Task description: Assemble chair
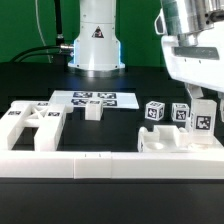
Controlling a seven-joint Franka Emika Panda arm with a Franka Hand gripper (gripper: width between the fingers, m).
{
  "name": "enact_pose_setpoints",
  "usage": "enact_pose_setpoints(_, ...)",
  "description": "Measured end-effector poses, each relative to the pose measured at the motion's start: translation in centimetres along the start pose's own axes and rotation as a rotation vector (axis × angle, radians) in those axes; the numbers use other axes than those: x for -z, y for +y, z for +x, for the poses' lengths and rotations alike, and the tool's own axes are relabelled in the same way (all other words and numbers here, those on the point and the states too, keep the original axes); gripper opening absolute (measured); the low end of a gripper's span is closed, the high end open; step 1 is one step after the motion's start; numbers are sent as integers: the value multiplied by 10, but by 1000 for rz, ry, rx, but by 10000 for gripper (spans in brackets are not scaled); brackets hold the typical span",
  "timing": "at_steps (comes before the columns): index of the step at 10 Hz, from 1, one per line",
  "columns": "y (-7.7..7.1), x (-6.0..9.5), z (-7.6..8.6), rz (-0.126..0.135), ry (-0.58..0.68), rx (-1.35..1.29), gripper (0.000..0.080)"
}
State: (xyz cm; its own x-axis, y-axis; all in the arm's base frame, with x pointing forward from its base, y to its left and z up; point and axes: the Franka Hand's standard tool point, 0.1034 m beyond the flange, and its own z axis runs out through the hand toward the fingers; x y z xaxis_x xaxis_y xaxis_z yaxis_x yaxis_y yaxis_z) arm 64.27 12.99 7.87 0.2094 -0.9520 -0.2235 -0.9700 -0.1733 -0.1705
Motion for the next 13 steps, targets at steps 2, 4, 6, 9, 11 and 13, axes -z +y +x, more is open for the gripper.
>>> enact_pose_setpoints(2, 0, 0, 0, 0, 1, 163, 648)
enact_pose_setpoints(4, 3, 0, 4, -19, 5, 423, 649)
enact_pose_setpoints(6, 1, 4, 10, -38, 34, 652, 649)
enact_pose_setpoints(9, -5, 6, 2, -70, 71, 923, 649)
enact_pose_setpoints(11, -4, 6, 4, -78, 67, 1062, 649)
enact_pose_setpoints(13, -5, 6, 4, -101, 76, 1300, 649)
